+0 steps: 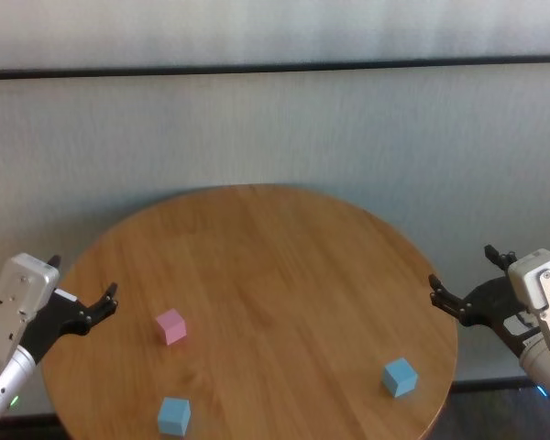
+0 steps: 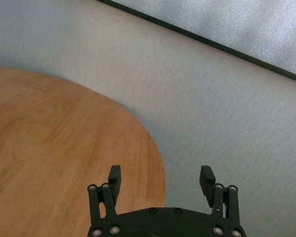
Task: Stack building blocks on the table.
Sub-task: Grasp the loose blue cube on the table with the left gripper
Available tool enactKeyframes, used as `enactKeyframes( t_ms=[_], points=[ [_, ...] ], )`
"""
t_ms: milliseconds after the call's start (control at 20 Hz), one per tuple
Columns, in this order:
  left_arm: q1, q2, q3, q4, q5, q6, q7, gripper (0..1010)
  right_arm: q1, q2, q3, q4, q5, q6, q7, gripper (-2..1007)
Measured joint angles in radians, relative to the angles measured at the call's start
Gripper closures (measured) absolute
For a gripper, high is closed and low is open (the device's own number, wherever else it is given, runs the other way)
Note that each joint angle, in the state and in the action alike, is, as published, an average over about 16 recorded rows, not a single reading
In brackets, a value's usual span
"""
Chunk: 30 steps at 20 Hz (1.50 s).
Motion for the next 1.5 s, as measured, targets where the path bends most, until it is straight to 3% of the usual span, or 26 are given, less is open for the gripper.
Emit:
enactKeyframes(
  t_ms=[1500],
  points=[
    [0.000,0.000,0.000,0.000,0.000,0.000,0.000,8,0.000,0.000,0.000,0.000,0.000,0.000,0.000,1]
  ],
)
